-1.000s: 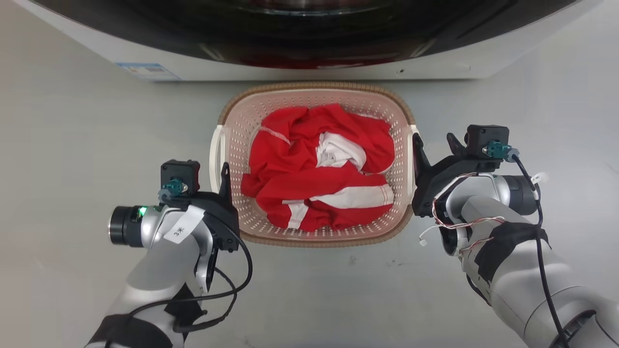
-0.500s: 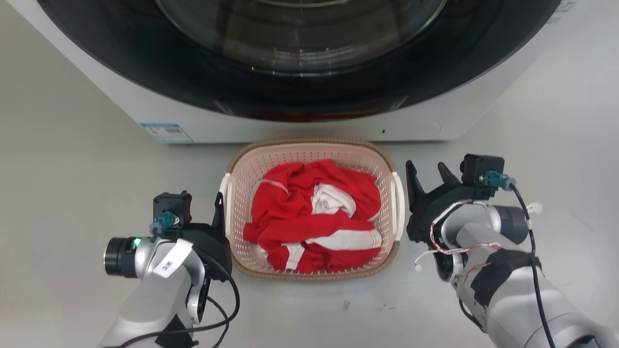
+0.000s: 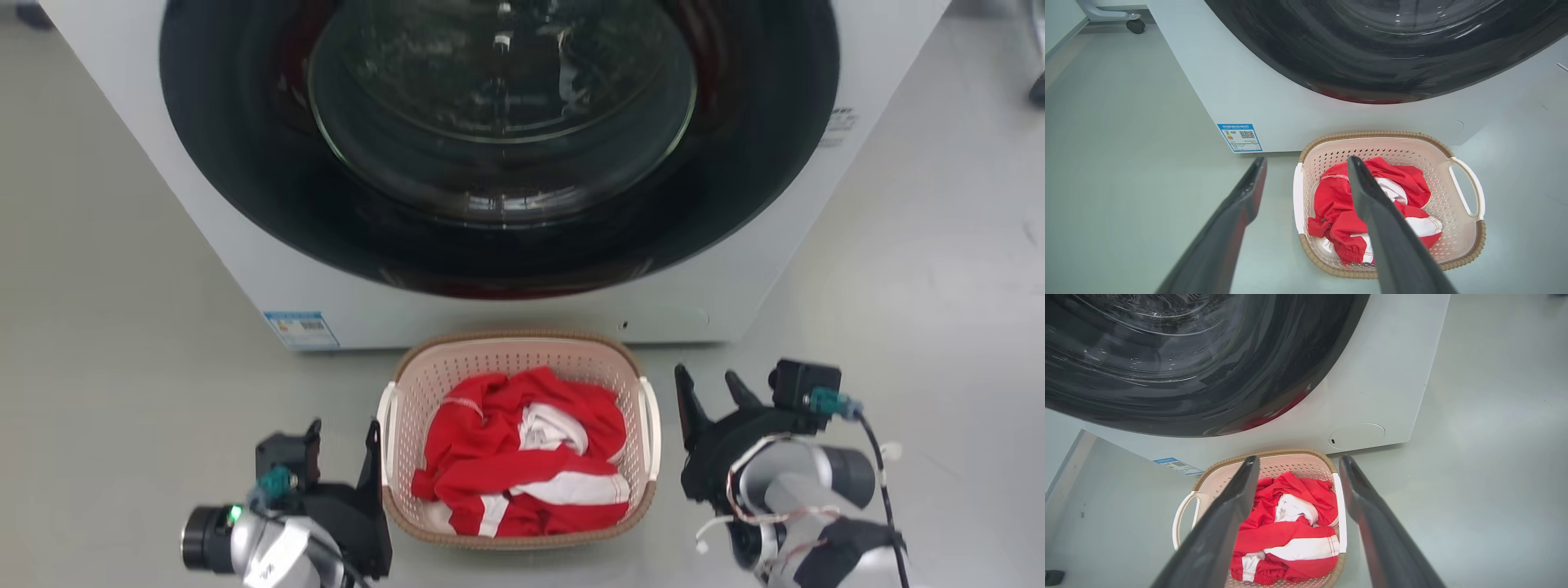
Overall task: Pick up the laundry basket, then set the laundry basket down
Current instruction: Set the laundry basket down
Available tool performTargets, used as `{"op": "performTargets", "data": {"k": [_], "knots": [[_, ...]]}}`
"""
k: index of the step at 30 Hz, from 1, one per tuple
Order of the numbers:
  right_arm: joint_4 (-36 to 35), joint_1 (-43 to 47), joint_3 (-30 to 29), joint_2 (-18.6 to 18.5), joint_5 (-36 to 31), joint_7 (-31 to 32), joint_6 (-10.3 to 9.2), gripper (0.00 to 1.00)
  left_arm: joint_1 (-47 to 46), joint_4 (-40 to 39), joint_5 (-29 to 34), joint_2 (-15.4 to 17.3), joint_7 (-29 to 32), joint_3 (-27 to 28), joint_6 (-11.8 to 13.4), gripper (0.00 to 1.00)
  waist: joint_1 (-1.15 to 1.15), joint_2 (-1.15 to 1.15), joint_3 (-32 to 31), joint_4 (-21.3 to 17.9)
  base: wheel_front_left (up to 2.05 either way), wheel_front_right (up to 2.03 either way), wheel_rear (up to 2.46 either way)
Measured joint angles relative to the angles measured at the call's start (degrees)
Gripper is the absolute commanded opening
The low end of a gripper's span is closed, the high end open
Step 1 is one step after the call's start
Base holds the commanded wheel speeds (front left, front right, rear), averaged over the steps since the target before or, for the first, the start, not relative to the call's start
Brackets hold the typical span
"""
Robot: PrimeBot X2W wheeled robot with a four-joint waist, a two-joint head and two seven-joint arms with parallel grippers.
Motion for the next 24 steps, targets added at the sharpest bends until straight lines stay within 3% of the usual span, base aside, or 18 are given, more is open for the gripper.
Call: {"op": "performTargets", "data": {"k": [14, 24], "knots": [[-13.33, 14.82, -6.38, -2.48, -7.99, 0.01, -1.25, 1.00, 15.27, -17.39, 4.78, 1.47, 0.00, 6.38, 0.48, 1.00, 0.00, 0.00, -10.23, -1.27, 0.00, 0.00, 0.00], [-25.59, 24.48, -12.66, -3.30, -15.02, 0.01, -1.93, 1.00, 24.87, -27.76, 11.22, 1.14, 0.00, 14.18, 0.49, 1.00, 0.00, 0.00, -14.28, -2.14, 0.00, 0.00, 0.00]]}}
